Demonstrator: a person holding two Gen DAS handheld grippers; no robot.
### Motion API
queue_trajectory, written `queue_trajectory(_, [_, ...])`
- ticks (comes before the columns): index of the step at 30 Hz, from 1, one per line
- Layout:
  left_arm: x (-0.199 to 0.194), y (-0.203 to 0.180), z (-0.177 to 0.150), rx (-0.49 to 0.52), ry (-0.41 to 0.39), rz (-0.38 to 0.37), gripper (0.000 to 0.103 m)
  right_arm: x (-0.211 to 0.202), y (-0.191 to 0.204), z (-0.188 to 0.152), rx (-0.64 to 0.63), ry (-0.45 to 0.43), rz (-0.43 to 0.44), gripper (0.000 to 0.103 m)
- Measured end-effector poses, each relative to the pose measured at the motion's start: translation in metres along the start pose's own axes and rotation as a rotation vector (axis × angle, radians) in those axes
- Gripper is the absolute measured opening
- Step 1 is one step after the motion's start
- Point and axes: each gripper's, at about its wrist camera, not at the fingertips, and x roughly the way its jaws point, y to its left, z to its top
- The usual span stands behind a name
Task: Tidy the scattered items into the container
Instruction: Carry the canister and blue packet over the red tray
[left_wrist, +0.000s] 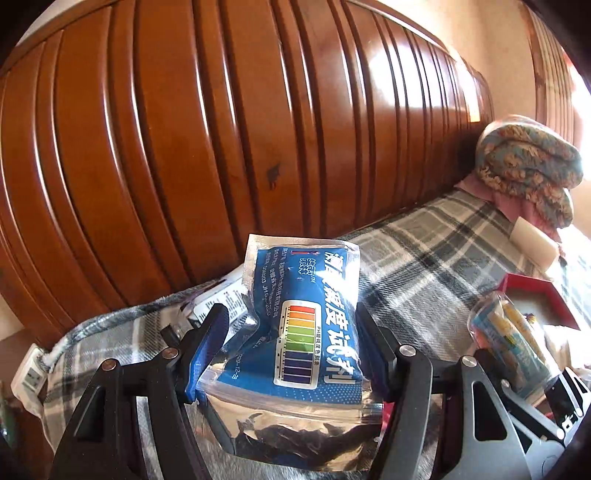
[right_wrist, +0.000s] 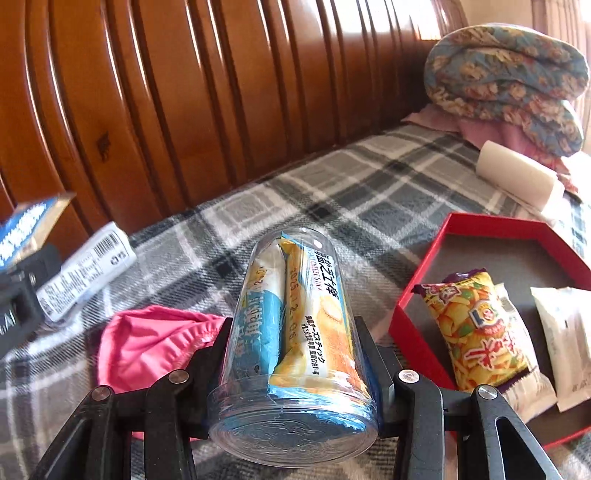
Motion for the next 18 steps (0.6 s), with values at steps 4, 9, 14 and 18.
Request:
queue_trajectory(4, [-0.026,-0.015,-0.008,0.028,-0.025,0.001,0.071,-0.023,-0.007,-0.001,-0.002,-0.027,-0.001,0.05])
queue_trajectory(9, [-0.046,-0.047,-0.017,0.048,-0.008,-0.064,0.071,-0.044,-0.027,-0.002,0.006,-0.041,-0.015,0.05])
queue_trajectory(14, [-0.057,-0.102,-0.017,0.119,-0.005,-0.101,0.071,-0.054,-0.065,-0.002,-0.009,-0.05,-0.028,0.05])
queue_trajectory(18, [-0.065,-0.162,-0.01,0.209,-0.031,-0.148,0.071,-0.056,-0.105,0.004,-0.057,-0.07,-0.07,0.05])
